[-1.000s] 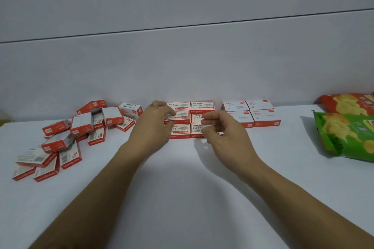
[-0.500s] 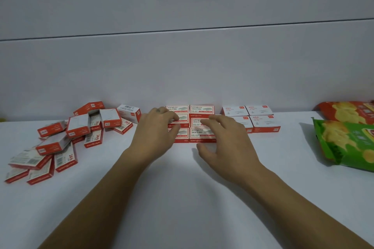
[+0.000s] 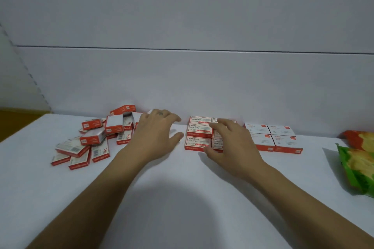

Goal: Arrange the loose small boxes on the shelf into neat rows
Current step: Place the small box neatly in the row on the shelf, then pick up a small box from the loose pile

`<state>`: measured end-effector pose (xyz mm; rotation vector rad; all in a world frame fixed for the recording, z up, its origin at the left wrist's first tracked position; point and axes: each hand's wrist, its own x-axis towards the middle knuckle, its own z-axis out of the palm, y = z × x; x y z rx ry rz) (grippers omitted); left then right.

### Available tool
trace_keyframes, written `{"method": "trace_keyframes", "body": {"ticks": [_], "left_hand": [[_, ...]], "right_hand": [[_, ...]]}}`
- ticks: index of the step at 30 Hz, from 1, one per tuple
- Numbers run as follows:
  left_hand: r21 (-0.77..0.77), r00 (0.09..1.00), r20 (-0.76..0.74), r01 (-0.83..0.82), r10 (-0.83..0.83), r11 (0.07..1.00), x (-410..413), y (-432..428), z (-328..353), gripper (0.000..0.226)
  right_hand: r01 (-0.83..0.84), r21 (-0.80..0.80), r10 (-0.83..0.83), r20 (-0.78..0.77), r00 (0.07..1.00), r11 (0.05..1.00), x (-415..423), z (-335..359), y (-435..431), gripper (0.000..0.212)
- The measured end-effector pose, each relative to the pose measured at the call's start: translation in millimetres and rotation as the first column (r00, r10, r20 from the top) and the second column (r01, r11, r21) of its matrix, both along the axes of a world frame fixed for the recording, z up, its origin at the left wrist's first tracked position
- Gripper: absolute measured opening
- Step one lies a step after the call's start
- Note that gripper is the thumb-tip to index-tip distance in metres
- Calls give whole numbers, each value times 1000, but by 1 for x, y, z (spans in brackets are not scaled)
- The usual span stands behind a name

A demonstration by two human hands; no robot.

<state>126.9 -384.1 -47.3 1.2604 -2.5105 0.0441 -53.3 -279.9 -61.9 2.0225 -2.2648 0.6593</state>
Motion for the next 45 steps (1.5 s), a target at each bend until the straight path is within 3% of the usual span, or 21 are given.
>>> {"method": "trace_keyframes", "body": {"ticks": [5, 10, 17, 20, 23, 29, 35, 45], "left_hand": [[-42, 995, -42, -90, 89, 995, 39, 0, 0, 34], [-60, 963, -35, -270, 269, 961, 83, 1, -3, 40], [-120, 843, -135, -536, 521, 836, 134, 13, -14, 39], [-43, 768, -159, -633, 621, 773, 155, 12, -21, 48], [88, 732, -201, -649, 651, 756, 170, 9, -30, 49], [181, 675, -185, -691, 714, 700, 175, 1, -39, 47], [294, 694, -118, -659, 710, 692, 180, -18, -29, 37], [143, 631, -242, -728, 737, 670, 191, 3, -14, 56]], "right_hand": [[-98, -22, 98, 4, 995, 995, 24, 28, -31, 65], [-204, -89, 208, 33, 978, 975, 69, 31, -53, 61], [-338, -50, 342, 102, 934, 940, 121, 28, -73, 59], [-380, -18, 379, 106, 919, 925, 133, 23, -73, 61], [-413, 77, 409, 64, 910, 907, 138, 16, -70, 64], [-435, 113, 426, 91, 900, 893, 142, 13, -69, 64], [-440, 160, 432, 86, 898, 883, 146, 8, -67, 67], [-440, 144, 423, 130, 896, 887, 143, 11, -68, 66]]}}
